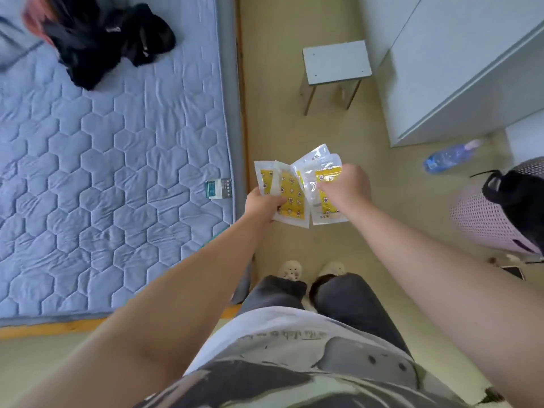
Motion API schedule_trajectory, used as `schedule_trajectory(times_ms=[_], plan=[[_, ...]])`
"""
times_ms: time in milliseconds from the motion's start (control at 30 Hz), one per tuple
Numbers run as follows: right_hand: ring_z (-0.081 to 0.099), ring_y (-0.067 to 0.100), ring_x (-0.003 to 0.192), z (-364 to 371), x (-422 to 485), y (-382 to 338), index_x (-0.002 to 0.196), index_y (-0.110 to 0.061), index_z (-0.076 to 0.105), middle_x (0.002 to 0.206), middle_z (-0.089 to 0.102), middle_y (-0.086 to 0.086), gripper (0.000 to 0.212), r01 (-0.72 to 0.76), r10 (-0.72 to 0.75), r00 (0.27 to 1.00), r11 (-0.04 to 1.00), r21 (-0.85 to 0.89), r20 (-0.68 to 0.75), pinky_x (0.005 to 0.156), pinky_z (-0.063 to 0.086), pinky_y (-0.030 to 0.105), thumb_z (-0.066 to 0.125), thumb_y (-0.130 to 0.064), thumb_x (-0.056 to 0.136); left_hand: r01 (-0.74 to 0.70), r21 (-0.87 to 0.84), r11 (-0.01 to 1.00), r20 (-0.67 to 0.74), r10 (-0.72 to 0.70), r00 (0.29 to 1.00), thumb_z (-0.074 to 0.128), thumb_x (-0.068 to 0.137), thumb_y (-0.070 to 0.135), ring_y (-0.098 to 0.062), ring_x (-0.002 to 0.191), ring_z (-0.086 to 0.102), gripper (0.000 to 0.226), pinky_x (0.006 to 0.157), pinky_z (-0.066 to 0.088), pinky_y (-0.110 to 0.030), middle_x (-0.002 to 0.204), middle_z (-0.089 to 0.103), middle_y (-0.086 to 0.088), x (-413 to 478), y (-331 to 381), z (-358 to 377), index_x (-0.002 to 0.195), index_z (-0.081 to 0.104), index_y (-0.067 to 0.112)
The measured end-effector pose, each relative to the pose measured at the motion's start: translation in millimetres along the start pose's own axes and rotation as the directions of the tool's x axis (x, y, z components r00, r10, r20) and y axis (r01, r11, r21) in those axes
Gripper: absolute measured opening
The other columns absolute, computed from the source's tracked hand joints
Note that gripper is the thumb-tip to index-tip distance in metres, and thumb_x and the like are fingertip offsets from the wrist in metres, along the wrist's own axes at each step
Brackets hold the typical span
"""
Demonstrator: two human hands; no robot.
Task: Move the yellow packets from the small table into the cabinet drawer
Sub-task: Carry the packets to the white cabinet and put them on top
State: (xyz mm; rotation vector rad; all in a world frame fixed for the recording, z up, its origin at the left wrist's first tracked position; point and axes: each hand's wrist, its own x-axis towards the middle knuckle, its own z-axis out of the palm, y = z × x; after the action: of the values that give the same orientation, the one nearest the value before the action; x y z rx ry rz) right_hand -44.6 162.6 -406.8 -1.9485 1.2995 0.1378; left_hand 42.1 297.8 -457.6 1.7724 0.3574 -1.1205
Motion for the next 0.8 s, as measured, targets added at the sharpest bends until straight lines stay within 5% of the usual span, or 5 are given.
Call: schedule_trajectory(times_ms=[167, 433, 800], plan=[[0.053, 0.023, 0.062, -54.6, 107.9, -24.5, 0.062, -0.015, 0.046, 0.061, 0.056, 0.001, 0.026, 0.052, -0.053, 0.998, 0.999, 0.013, 0.019, 0.048, 0.036, 0.025, 0.068, -0.016, 0.077, -0.064, -0.035, 0.997, -0.01, 0.063, 0.998, 0.069, 0.081, 0.002, -0.026, 0.096, 0.068, 0.027, 0.087, 0.055, -0.048, 0.104, 0.069, -0.007, 40.0, 92.8, 59.1, 0.1, 0.06, 0.019], [0.061, 0.029, 0.066, -131.1, 285.8, -97.3, 0.079, -0.003, 0.059, 0.071, 0.062, 0.011, 0.02, 0.191, -0.193, 0.981, 0.98, 0.047, 0.034, 0.055, 0.043, 0.029, 0.07, -0.019, 0.072, -0.12, -0.168, 0.979, -0.117, 0.101, 0.988, 0.065, 0.084, 0.0, -0.018, 0.085, 0.065, 0.028, 0.077, 0.057, -0.038, 0.094, 0.066, 0.0, 105.7, 240.1, 134.4, 0.089, 0.057, 0.026], [0.05, 0.021, 0.061, -119.8, 461.0, -273.9, 0.067, -0.013, 0.047, 0.061, 0.049, -0.001, 0.028, 0.198, -0.205, 0.972, 0.978, 0.068, 0.114, 0.051, 0.035, 0.026, 0.073, -0.018, 0.076, -0.191, -0.206, 0.96, -0.184, 0.154, 0.971, 0.066, 0.087, 0.005, -0.021, 0.097, 0.063, 0.027, 0.078, 0.055, -0.038, 0.102, 0.065, 0.001, 246.6, 433.2, 95.6, 0.104, 0.056, 0.024]])
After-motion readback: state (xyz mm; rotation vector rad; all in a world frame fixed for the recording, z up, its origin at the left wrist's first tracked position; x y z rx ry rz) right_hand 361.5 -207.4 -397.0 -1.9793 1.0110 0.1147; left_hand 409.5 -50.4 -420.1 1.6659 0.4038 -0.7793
